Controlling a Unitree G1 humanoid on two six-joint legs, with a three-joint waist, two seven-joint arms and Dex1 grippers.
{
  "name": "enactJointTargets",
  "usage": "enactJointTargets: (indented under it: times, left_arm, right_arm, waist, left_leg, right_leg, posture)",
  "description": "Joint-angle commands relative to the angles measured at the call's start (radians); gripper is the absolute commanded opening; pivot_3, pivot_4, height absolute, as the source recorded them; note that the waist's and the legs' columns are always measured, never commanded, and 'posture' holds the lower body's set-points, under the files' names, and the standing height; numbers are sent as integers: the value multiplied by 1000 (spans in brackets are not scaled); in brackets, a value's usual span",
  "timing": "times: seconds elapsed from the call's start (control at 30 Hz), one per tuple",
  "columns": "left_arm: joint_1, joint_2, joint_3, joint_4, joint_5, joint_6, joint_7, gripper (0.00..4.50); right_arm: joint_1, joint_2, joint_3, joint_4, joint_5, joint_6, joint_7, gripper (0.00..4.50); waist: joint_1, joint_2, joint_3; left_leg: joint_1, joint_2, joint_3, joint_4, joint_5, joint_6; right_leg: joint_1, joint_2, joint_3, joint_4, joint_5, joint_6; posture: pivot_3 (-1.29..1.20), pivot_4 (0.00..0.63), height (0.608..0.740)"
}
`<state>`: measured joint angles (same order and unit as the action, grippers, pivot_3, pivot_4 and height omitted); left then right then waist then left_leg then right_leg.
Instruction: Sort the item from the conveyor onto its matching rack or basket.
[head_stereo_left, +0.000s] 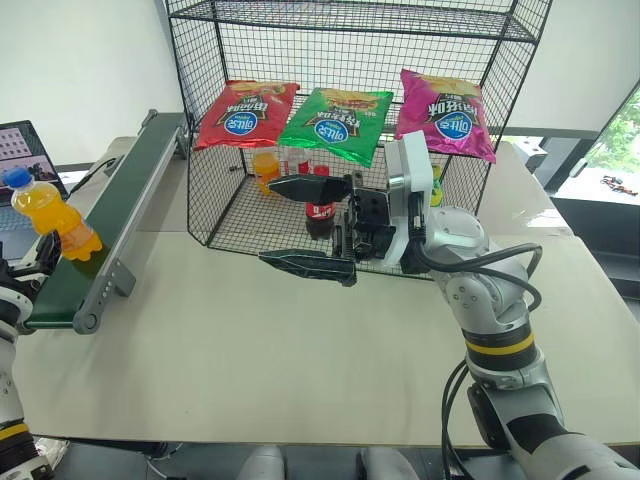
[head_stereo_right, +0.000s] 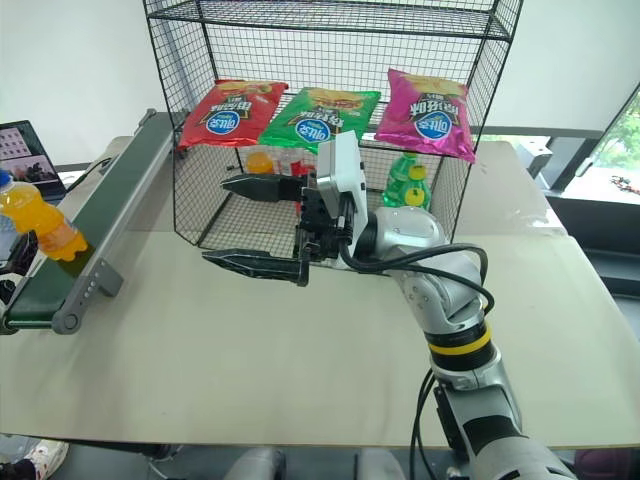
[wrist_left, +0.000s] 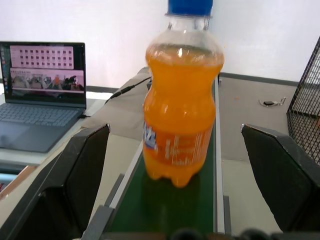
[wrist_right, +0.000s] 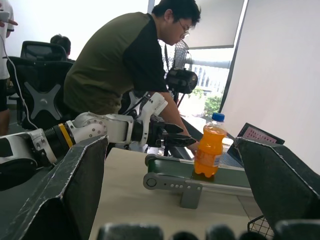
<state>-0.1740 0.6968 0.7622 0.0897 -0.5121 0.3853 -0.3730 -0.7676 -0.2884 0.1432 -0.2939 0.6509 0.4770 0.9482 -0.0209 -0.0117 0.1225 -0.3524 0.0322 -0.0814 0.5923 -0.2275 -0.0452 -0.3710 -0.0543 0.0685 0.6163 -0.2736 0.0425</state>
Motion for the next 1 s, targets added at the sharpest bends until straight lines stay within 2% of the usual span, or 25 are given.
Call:
enactJointTargets:
  times: [0.03, 0.3, 0.4, 0.47, 0.5, 0.73, 0.87, 1.0]
  left_arm:
    - [-28, 46, 0, 28, 15, -40, -16, 4475]
    - [-81, 86, -33, 147, 45, -84, -40, 4475]
    - [-61, 74, -30, 144, 31, -93, -67, 3609]
    - [-45, 67, -26, 127, 22, -87, -74, 2690]
    - [-37, 65, -22, 111, 16, -80, -72, 2562]
    - [-37, 83, -39, -51, -38, 13, -63, 2558]
    - [-76, 100, -96, -210, -111, 133, -78, 2558]
    - [-116, 84, -209, -328, -169, 224, -112, 2558]
  right_arm:
    - [-12, 4, -23, -44, 28, 3, -16, 4500]
    - [-8, 6, -26, -64, 31, 12, -39, 4500]
    - [-1, 1, -29, -78, 37, 21, -51, 4500]
    - [3, -3, -31, -83, 36, 26, -59, 4500]
    - [6, -6, -32, -85, 34, 27, -60, 4500]
    - [43, -31, -41, -106, 27, 29, -76, 4500]
    - [104, -73, -60, -145, -10, 33, -130, 4500]
    - [220, -132, -73, -218, -86, 63, -250, 4500]
  waist:
    - [-1, 0, 0]
    - [0, 0, 0]
    - [-1, 0, 0]
    - [1, 0, 0]
    - [2, 0, 0]
    - [7, -1, 2]
    - [8, -5, 3]
    - [7, -7, 2]
  left_leg:
    - [0, 0, 0, 0, 0, 0]
    - [0, 0, 0, 0, 0, 0]
    - [0, 0, 0, 0, 0, 0]
    - [0, 0, 0, -1, 0, 0]
    - [0, 0, 0, -1, 0, 0]
    - [0, 0, 0, 0, 0, 0]
    - [-1, 0, 0, 0, 0, 0]
    - [-2, -1, 0, -1, 0, 0]
  right_leg:
    - [0, 0, 0, 0, 0, 0]
    - [0, 0, 0, 0, 0, 0]
    - [0, 0, 0, 0, 0, 0]
    - [-1, 0, 0, 0, 0, 0]
    - [-1, 0, 0, 1, 0, 0]
    - [-1, 0, -1, 0, 0, 0]
    - [0, -1, -1, 0, 0, 0]
    - [0, -2, -1, -2, 0, 0]
  posture:
    - [0, 150, 738]
    - [0, 150, 738]
    - [0, 150, 738]
    - [0, 150, 738]
    - [0, 150, 738]
    - [0, 150, 738]
    - [0, 150, 738]
    - [0, 150, 738]
